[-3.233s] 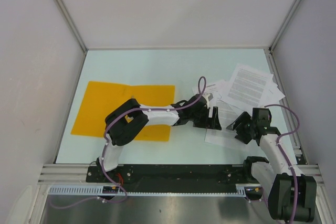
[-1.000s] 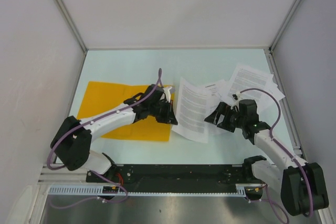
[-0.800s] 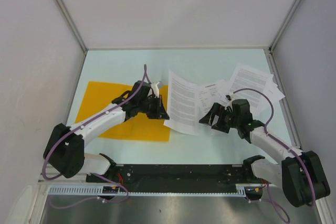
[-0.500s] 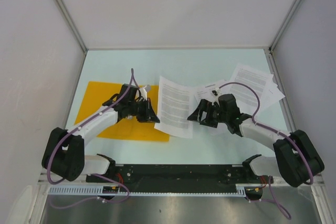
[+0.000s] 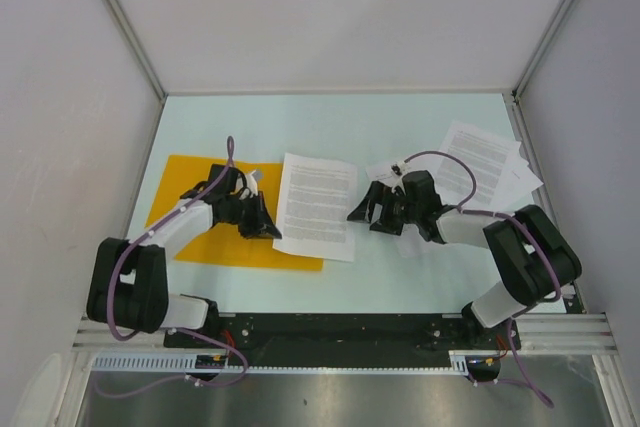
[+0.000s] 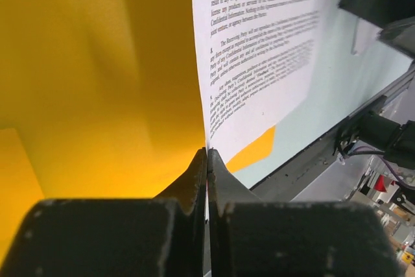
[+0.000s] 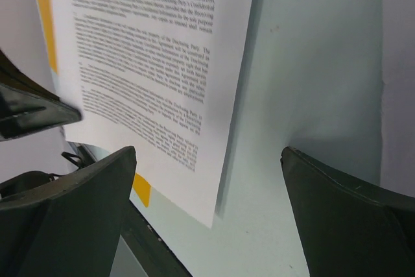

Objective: Put the files into the folder

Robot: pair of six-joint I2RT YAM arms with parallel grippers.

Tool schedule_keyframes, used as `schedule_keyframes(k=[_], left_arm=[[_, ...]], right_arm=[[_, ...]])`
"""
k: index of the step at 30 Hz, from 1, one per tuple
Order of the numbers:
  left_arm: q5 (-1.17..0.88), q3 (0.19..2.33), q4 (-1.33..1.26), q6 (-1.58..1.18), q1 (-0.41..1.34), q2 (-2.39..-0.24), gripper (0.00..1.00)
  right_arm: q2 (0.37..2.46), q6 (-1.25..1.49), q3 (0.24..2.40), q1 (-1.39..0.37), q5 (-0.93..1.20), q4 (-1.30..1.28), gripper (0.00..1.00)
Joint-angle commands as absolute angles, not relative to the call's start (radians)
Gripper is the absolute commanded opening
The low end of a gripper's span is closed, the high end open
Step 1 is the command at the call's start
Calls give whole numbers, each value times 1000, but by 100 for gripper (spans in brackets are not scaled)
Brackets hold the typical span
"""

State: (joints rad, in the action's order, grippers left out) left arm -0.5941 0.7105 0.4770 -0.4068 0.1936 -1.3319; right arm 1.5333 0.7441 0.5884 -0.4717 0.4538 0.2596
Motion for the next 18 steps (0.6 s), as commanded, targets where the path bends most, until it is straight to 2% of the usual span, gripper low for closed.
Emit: schedule_keyframes(k=[1, 8, 11, 12, 16, 18], left_arm=[[-571, 741, 521, -354, 172, -1394, 0], [-528, 781, 551, -319, 155, -1463, 0], [-534, 772, 534, -322, 153, -1477, 0], [-534, 767, 531, -324, 155, -1480, 0], [-534, 769, 532, -321, 153, -1482, 0], [-528, 770, 532, -321, 153, -1482, 0]], right_arm=[[1607, 768, 640, -468, 491, 376, 100], [1715, 847, 643, -472, 514, 468, 98], [1762, 893, 643, -476, 546, 549, 86], [1773, 911, 643, -476, 552, 590, 78], [1804, 942, 643, -472, 555, 660, 70], [1819, 948, 643, -472, 560, 678, 69]])
